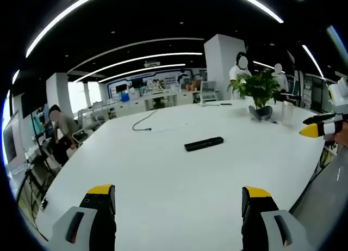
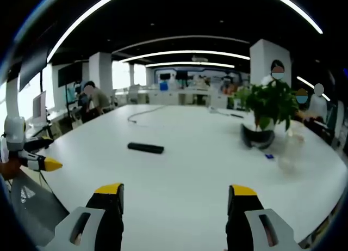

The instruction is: Press the specified remote control buttons in sequence, fully releasing each button before pressing the next.

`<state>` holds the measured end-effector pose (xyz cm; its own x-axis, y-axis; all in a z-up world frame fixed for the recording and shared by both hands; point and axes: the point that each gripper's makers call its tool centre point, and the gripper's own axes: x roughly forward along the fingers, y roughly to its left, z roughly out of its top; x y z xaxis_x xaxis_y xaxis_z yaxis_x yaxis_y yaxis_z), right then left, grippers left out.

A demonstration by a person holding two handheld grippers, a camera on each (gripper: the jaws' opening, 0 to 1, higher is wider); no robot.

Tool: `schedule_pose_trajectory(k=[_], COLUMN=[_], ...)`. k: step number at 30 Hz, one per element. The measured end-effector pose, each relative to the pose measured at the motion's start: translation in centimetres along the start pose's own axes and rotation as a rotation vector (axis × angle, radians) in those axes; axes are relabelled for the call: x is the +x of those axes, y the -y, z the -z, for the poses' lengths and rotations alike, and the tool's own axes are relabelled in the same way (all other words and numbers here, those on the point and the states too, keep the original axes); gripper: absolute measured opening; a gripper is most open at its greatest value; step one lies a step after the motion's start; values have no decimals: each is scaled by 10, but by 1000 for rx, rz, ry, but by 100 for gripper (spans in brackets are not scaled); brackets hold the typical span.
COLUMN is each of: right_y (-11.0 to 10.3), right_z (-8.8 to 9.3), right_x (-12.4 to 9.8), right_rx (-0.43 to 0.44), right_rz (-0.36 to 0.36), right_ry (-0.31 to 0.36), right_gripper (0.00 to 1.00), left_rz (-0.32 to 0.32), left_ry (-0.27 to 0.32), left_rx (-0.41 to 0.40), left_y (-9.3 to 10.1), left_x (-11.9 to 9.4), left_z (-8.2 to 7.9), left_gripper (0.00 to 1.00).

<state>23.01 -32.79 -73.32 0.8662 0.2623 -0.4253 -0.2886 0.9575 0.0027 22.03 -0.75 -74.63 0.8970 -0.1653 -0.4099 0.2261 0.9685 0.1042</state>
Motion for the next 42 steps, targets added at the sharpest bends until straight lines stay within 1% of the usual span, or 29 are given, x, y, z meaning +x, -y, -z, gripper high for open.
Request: schedule_pose_trajectory(k=[8, 12, 26, 36, 42], right_y=[-1, -1, -1, -1, -1], right_z=[1, 2, 3, 3, 2], right_x=[0, 0, 0, 0, 0], right_rx=[-6, -10, -4, 1, 4], right_rz=[-1, -2, -5, -7, -7], right_ry=[-9, -15, -17, -21, -15], right_gripper=[76, 76, 74, 74, 73], left_rz=[10, 2, 0, 0, -4], left_ry=[-12, -6, -24, -38, -36], left_rx=[7, 12, 23, 45, 40], left_y=[2, 1, 1, 2, 1], left_x=[0, -1, 0, 1, 1], left_z=[2, 1, 4, 6, 6], left_gripper=[100, 100, 100, 100, 100])
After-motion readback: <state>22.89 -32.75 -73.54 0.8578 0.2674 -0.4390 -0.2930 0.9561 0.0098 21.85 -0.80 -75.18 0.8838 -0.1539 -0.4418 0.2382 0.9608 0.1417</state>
